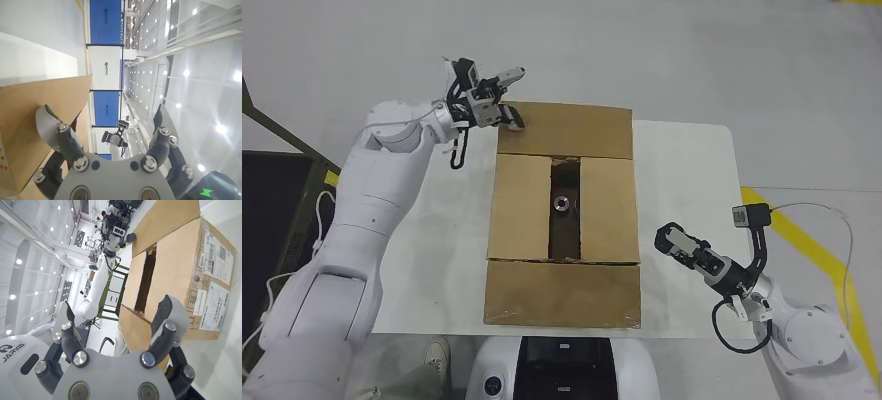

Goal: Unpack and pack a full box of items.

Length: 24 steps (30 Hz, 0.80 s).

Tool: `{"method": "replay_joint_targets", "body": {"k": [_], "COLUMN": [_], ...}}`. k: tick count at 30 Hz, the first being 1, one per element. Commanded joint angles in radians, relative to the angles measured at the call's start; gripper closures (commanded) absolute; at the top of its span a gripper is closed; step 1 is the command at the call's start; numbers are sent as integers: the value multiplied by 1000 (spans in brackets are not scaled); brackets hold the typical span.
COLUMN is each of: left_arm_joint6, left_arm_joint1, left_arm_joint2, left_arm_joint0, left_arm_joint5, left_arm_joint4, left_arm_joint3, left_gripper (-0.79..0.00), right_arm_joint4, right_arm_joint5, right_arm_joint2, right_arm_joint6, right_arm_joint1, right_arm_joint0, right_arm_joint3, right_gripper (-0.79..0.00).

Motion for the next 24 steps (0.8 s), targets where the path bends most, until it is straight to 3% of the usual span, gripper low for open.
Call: {"method": "replay_joint_targets", "body": {"k": [1,13,24], "left_arm_joint6": [16,36,15], "left_arm_joint1": [-7,-36,-44], "left_arm_joint2": [13,53,59], "left_arm_joint0": [-11,-43,-60], "left_arm_joint5": [-8,-36,-71], "left_arm_joint4": [9,28,69], "left_arm_joint3": [30,174,255], "left_gripper": [-785,-785,-785], "right_arm_joint4": [0,0,0], "right_arm_joint5": [0,0,0], "right_arm_joint2": [0,0,0], "right_arm_joint6": [0,0,0], "right_arm_joint1": [0,0,0], "right_arm_joint0": [0,0,0], "right_arm_joint3": [0,0,0], "right_gripper": [-785,-785,-785]}}
